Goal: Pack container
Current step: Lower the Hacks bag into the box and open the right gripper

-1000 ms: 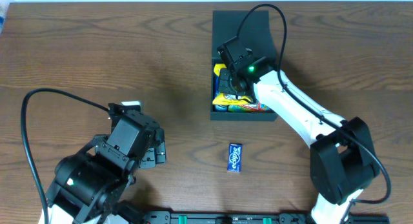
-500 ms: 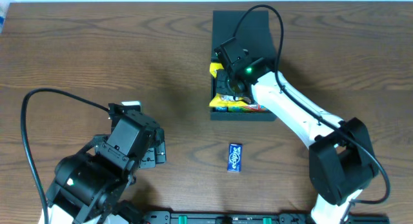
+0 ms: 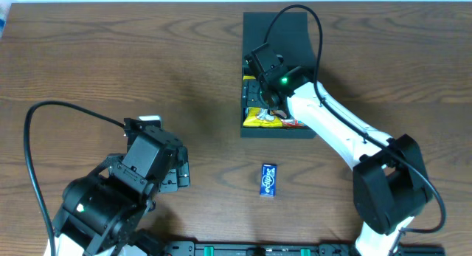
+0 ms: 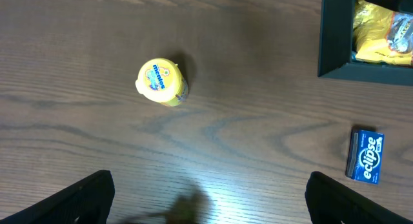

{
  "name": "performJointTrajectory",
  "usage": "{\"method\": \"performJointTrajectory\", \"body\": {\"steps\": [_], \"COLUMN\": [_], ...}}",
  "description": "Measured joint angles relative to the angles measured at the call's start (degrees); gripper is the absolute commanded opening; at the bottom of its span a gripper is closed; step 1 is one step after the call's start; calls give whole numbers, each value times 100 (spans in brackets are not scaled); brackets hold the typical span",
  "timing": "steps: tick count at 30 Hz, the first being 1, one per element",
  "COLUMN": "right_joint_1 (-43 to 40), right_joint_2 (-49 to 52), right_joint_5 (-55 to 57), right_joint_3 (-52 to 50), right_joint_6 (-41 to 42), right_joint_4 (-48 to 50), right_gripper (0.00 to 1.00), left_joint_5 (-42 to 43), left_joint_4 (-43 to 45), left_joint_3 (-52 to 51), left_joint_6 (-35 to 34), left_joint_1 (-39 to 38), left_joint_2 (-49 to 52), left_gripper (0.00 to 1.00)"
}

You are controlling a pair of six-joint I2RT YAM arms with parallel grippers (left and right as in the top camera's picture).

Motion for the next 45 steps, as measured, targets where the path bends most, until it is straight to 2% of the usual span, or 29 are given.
{"method": "performJointTrajectory", "body": {"steps": [2,15,23,33,45], "right_joint_1": [-2,-22,-22,-22,-160], "right_joint_2": [0,0,20,568,570], "right_joint_5": [7,409,638,693,874], "right_joint_3": [0,0,0,0,0], "right_joint_6": [-55,-142,-149,-151,-151], "right_joint_4": [0,-11,330,358,227], "right_gripper": [99,99,99,99,99], "left_joint_5": [0,0,2,0,0], "left_joint_4": [0,0,2,2,0], "left_joint_3": [0,0,0,0,0], "left_joint_6": [0,0,2,0,0], "left_joint_1": [0,0,0,0,0], "left_joint_2": [0,0,0,0,0], "left_gripper": [95,95,95,95,95]}}
